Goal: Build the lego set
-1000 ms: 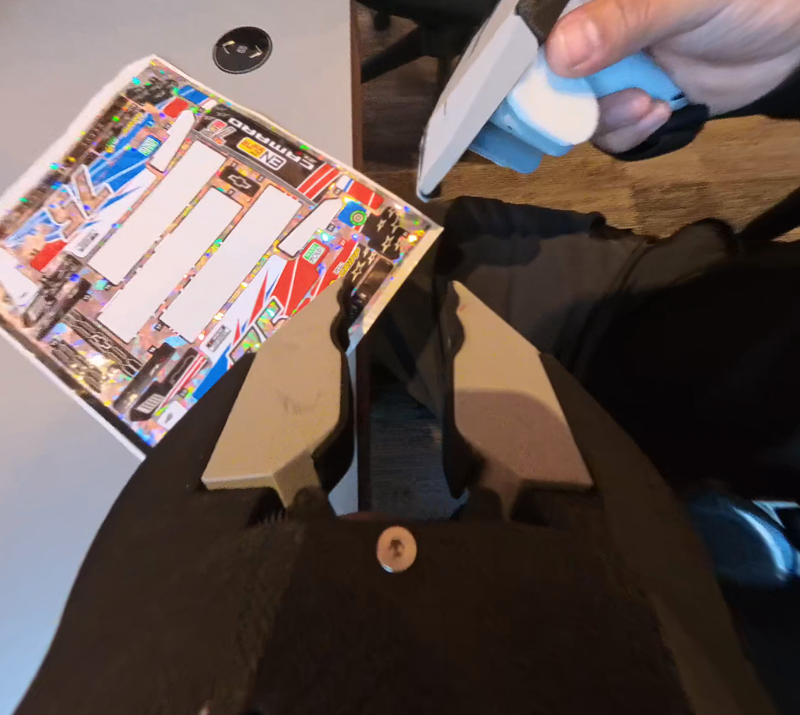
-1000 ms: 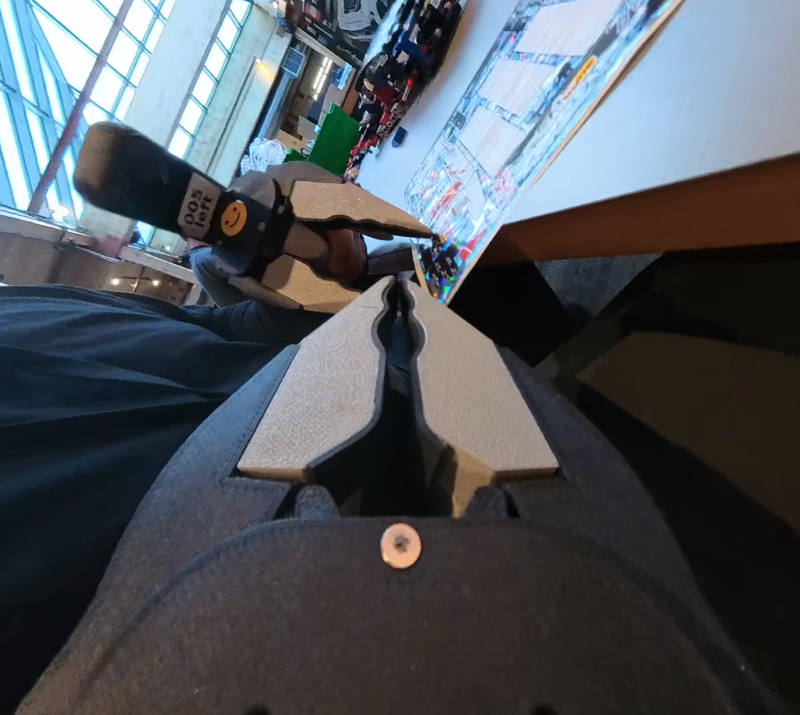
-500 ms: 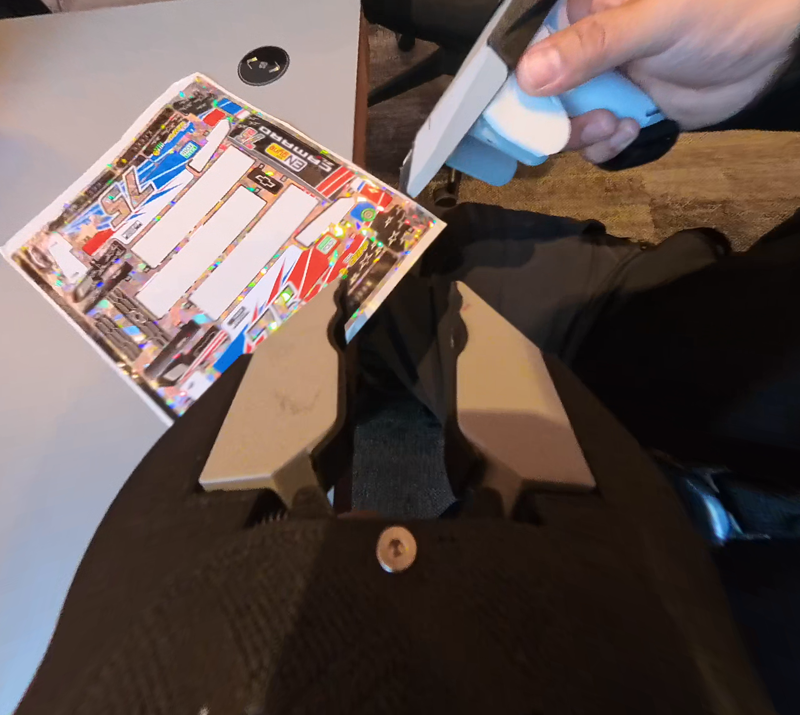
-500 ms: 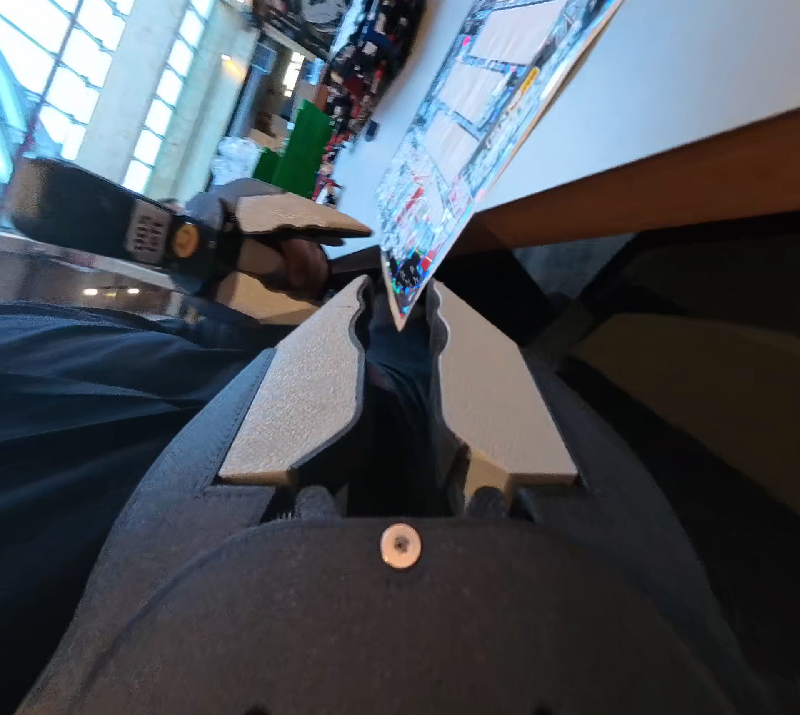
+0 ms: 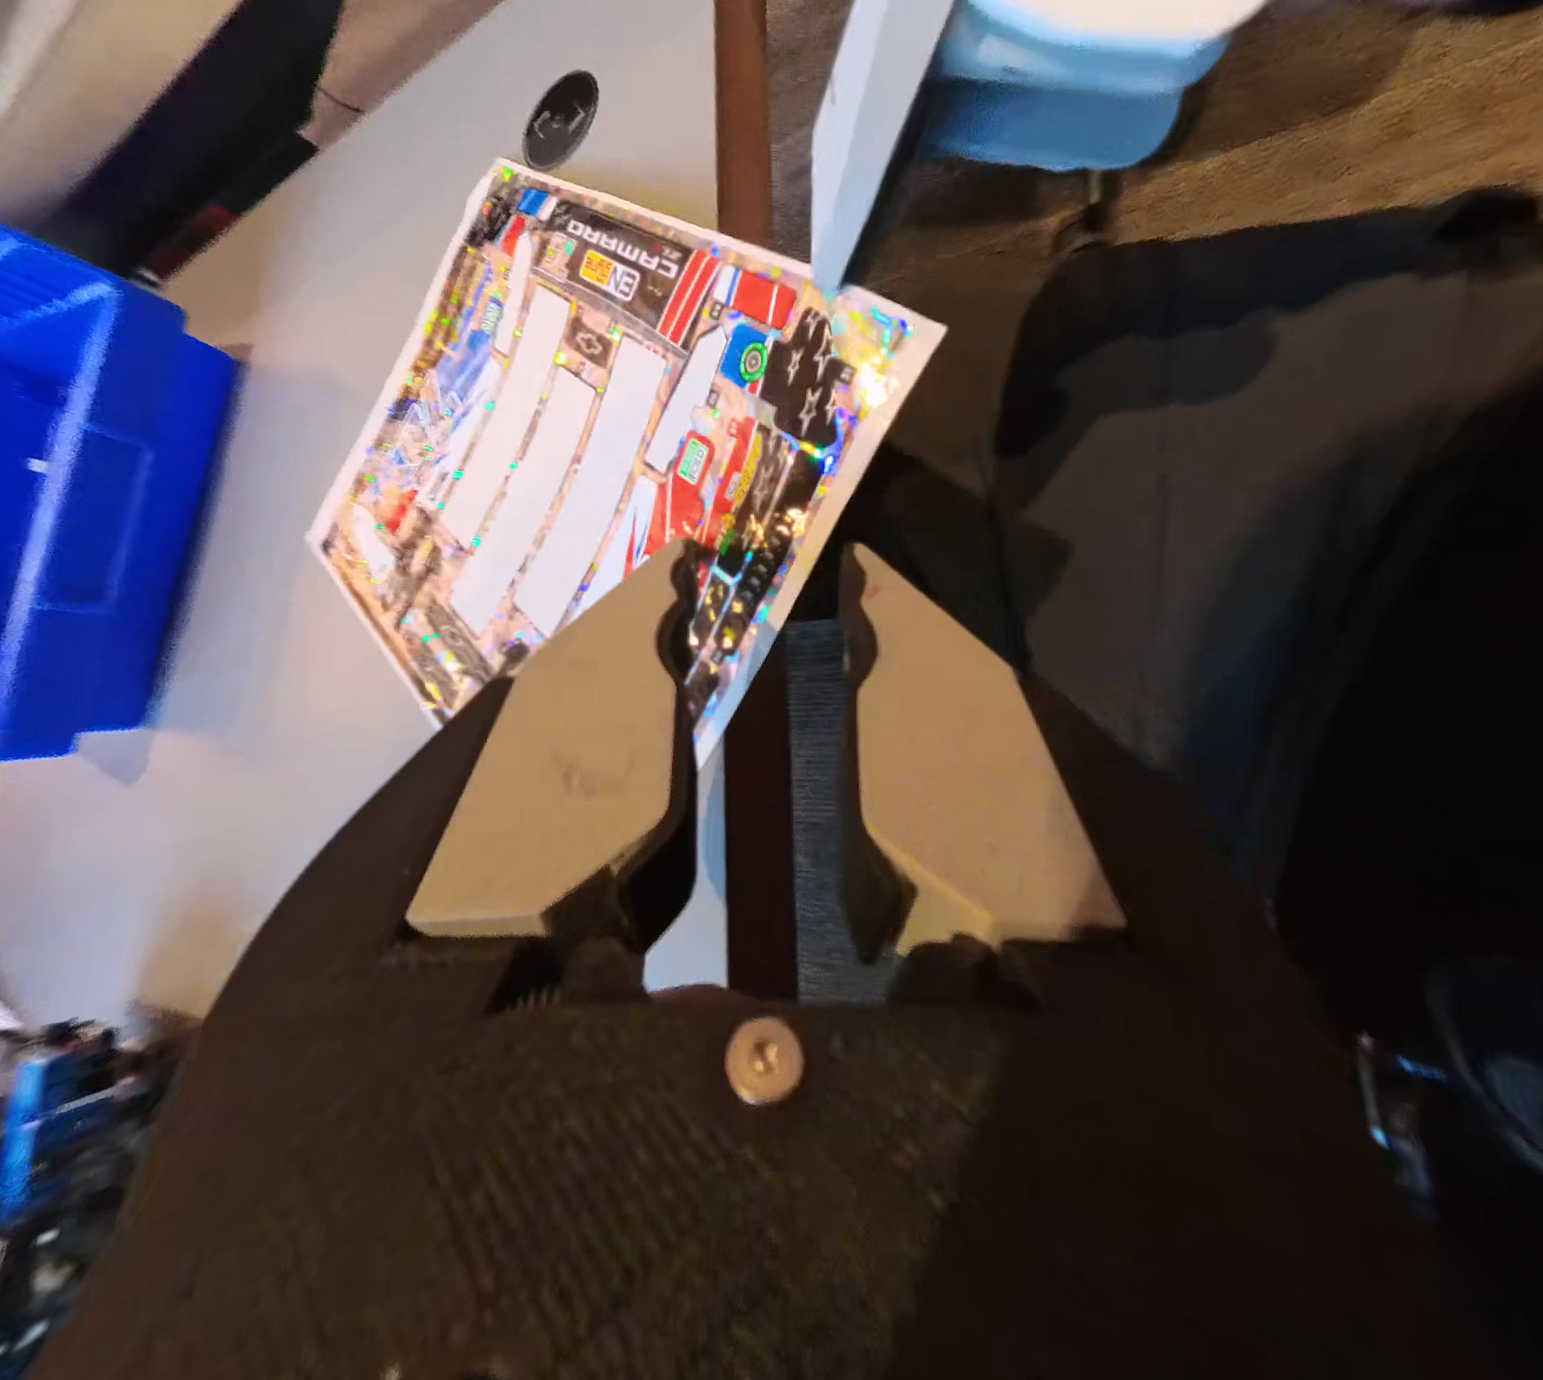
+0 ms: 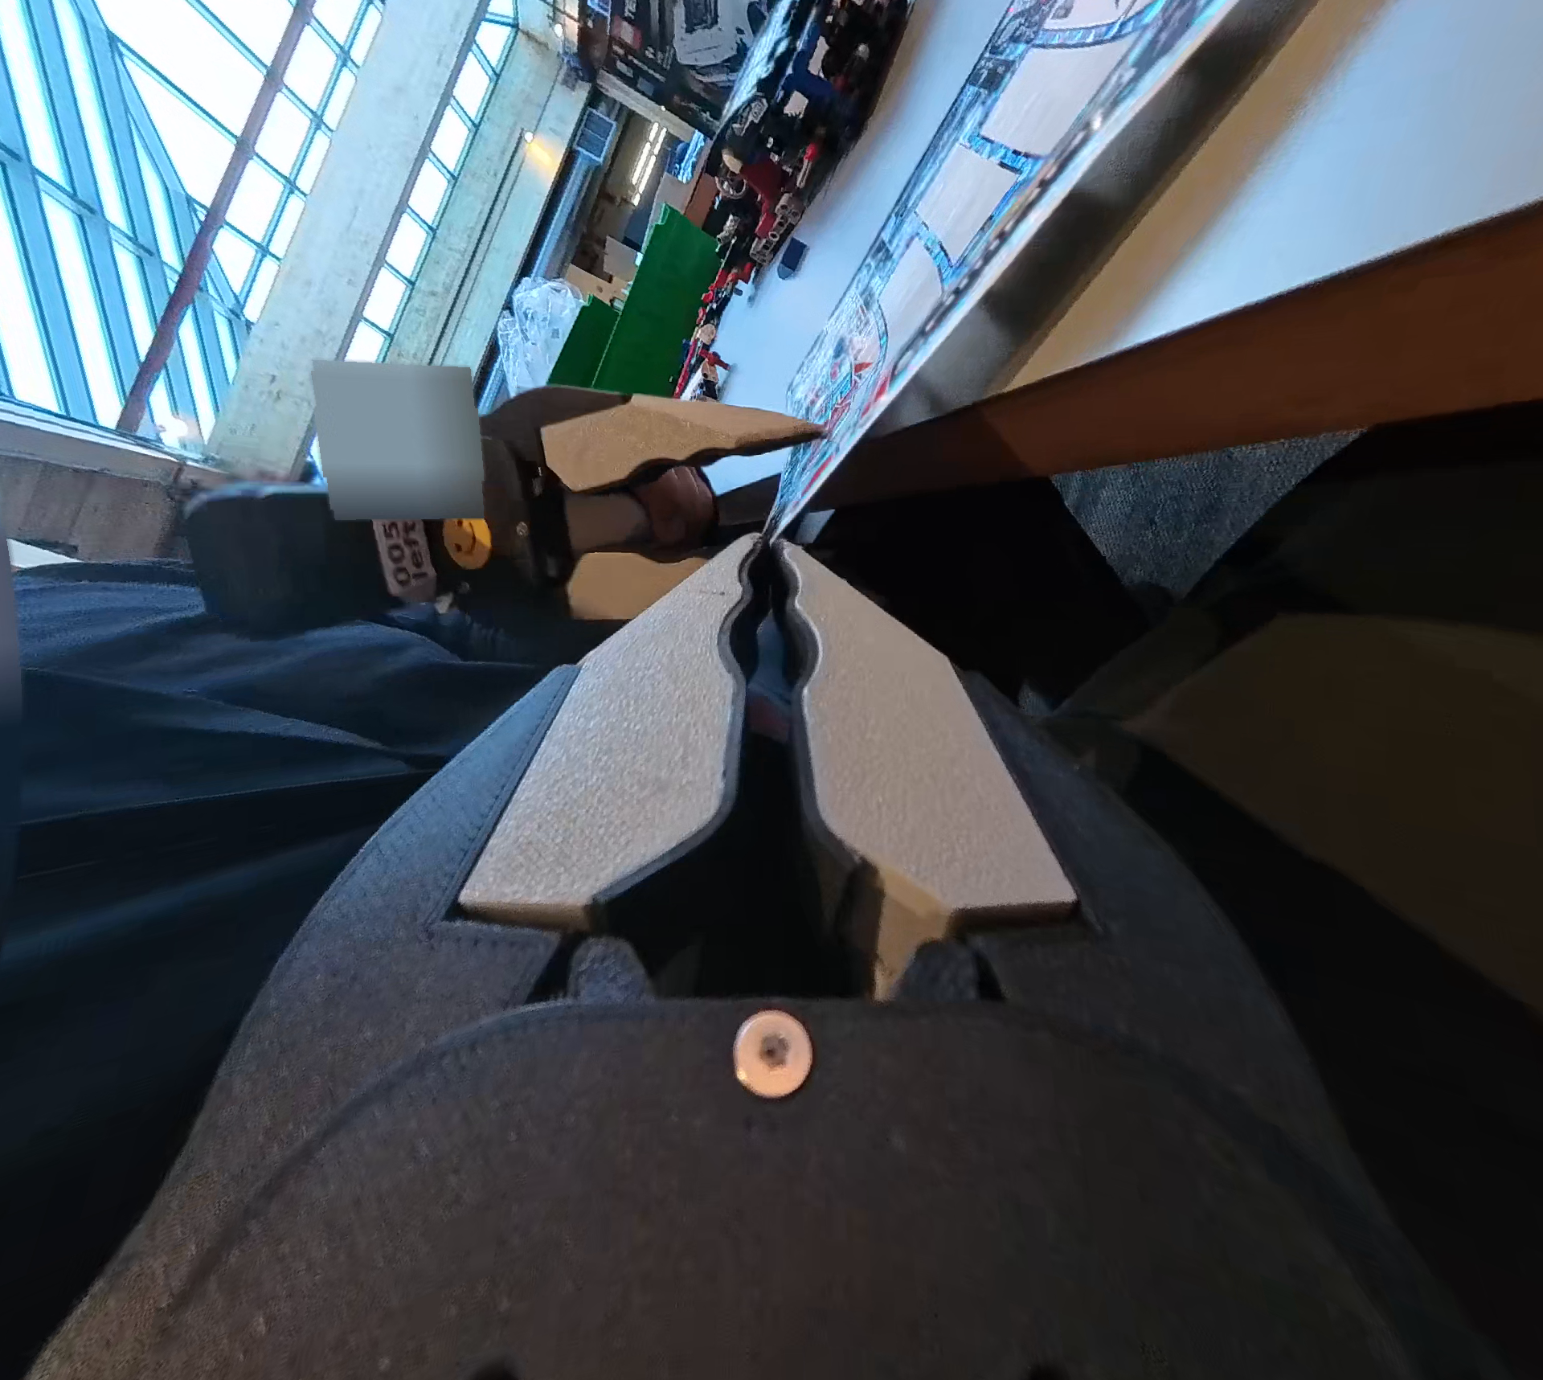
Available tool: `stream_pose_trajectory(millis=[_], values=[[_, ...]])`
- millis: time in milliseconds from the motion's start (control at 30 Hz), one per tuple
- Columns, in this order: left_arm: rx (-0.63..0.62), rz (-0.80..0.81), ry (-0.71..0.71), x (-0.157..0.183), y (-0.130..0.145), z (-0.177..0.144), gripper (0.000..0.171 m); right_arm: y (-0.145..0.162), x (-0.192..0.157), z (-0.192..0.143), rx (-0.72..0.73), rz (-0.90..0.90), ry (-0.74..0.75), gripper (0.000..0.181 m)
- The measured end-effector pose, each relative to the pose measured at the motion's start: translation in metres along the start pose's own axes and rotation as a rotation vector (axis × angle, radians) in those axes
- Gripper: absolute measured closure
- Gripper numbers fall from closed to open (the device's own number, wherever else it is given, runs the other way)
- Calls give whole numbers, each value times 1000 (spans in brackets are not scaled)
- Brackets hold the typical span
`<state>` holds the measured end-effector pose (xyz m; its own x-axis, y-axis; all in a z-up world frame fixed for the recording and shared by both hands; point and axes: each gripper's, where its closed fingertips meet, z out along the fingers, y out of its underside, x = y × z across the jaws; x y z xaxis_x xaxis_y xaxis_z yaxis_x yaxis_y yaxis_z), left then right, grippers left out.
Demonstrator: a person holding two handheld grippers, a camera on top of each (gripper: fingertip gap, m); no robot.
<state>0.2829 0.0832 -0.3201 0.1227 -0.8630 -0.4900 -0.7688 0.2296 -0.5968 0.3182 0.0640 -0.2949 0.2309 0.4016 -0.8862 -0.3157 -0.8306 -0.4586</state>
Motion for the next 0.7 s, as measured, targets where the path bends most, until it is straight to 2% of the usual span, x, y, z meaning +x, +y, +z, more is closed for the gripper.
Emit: stream_pose_trajectory(millis=[133,300,500,700], values=[[49,75,-61,-1,-8,-3,171,-4,-2,-3,14,-2,-12,181],[73,124,-153,-10,-10,-4,171,-4,-6,-5,16,20,-42,178],[109,183,-203,-8,-15,-8,171,4,-8,-4,-23,60,-65,153],[194,289,-268,-6,-32,-21,171,1,-25,4,-8,70,-147,153]])
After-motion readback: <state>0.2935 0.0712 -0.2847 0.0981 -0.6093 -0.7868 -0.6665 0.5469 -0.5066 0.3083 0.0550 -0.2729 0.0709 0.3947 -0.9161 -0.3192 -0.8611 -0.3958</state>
